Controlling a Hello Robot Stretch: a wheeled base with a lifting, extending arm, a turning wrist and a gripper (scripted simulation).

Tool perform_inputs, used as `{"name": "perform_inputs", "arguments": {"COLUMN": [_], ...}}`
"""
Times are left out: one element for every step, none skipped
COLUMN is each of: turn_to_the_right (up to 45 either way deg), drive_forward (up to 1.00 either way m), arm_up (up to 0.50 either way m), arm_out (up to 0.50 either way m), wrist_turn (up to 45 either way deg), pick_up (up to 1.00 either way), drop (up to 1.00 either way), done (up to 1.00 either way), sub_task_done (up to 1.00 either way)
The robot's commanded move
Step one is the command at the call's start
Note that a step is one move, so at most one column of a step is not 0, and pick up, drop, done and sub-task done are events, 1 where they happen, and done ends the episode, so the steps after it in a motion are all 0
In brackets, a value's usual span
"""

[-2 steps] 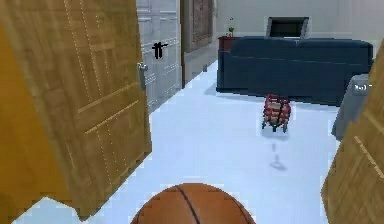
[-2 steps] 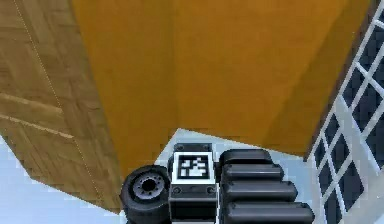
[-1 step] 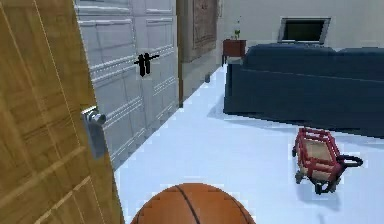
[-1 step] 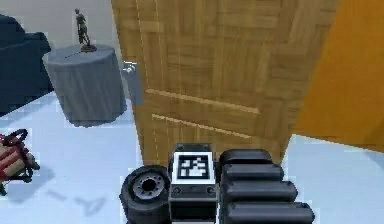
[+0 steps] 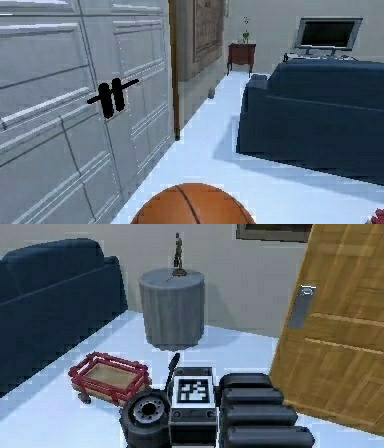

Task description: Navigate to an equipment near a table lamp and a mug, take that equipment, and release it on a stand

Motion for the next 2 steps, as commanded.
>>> {"name": "perform_inputs", "arguments": {"turn_to_the_right": [3.0,0.0], "drive_forward": [0.00,1.00], "arm_up": [0.00,0.00], "arm_out": [0.00,0.00], "wrist_turn": [0.0,0.0], "pick_up": [0.00,0.00], "drop": [0.00,0.00], "done": [0.00,0.00], "sub_task_done": [0.00,0.00]}}
